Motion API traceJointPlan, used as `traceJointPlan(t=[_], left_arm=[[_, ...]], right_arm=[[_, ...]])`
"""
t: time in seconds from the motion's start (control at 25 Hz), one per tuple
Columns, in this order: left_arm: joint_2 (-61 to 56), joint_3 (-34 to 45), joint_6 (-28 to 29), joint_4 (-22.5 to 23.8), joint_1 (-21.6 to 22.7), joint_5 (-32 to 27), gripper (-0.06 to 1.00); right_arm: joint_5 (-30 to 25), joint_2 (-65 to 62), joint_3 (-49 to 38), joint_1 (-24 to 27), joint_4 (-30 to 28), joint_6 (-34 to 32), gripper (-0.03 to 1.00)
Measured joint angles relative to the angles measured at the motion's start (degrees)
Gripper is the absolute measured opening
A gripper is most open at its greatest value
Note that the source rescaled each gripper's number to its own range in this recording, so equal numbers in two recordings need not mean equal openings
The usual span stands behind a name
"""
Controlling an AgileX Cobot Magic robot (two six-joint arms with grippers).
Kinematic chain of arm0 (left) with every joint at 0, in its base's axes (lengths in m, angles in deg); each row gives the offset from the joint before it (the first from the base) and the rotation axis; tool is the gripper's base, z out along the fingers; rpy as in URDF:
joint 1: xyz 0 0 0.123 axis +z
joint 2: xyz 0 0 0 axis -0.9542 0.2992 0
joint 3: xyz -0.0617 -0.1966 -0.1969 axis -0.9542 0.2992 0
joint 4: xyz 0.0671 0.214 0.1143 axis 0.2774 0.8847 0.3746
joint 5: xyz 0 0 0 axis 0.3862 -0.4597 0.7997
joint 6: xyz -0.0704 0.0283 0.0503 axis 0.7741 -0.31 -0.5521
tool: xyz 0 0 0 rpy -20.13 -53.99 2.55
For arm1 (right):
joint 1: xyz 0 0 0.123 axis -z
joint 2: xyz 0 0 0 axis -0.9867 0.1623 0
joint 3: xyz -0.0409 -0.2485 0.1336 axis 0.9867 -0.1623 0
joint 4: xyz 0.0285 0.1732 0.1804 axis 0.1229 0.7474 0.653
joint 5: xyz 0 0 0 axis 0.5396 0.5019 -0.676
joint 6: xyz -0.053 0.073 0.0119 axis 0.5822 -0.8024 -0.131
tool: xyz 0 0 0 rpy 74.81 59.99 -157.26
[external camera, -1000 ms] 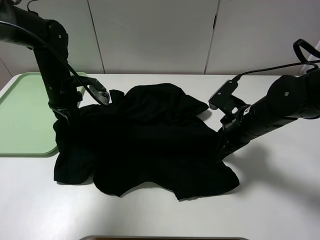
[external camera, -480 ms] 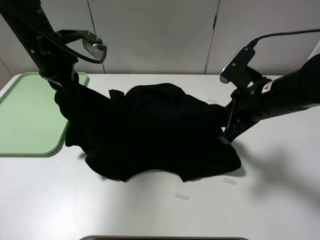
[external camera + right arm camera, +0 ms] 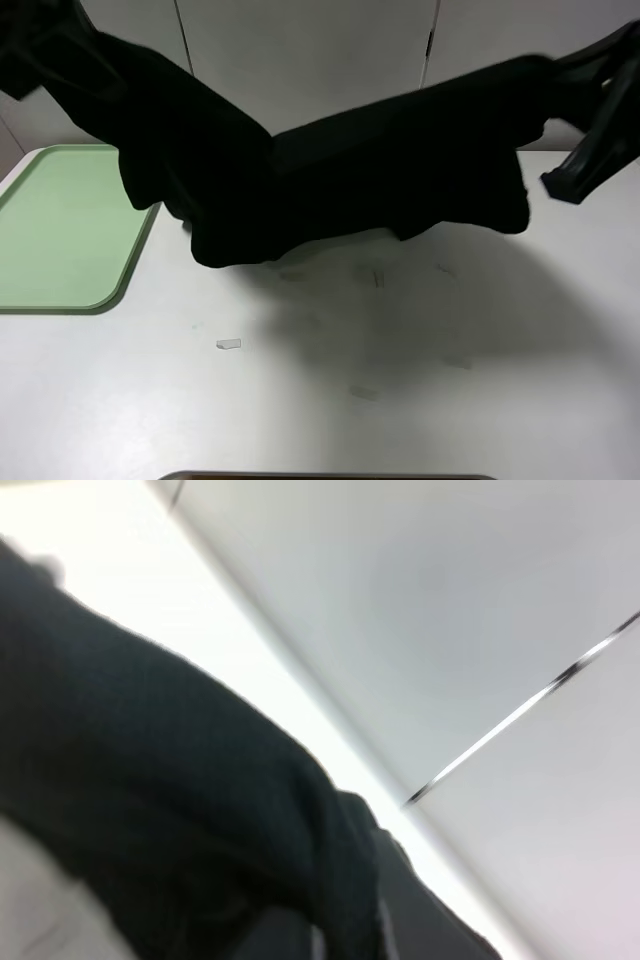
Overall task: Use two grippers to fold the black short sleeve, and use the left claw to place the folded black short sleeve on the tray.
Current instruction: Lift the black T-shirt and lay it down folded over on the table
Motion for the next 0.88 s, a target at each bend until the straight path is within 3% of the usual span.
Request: traceJointPlan(t=[0.16, 0.24, 0.44, 0.6, 0.68, 0.88], left_arm=[[-10.3, 0.0, 0.1, 1.8, -3.5, 1.2, 0.01], [-14.3, 0.0, 0.5, 3.2, -3.7, 3.2, 0.01], [-18.5, 0.0, 4.1, 11.6, -3.8, 8.8, 0.01], [-12.4, 0.0, 10.2, 23.2, -3.1, 9.4, 0.01], [-6.9, 0.0, 12.7, 26.5, -1.3, 9.6, 0.01], [4.6, 0.0, 14.1, 26.8, 2.0, 11.7, 0.01]], right_arm=[[-1.1, -9.0, 1.7, 0.0, -2.9, 0.0, 0.00], [-2.3, -12.9, 7.0, 0.0, -5.8, 0.0, 0.00], [-1.7, -5.7, 14.9, 0.0, -9.4, 0.0, 0.00], [-0.8, 3.0, 16.2, 0.7, -12.0, -0.1, 0.00], [1.1, 9.8, 16.3, 2.6, -13.0, -0.1, 0.00], [8.3, 24.7, 16.3, 8.9, -13.4, -0.1, 0.00]])
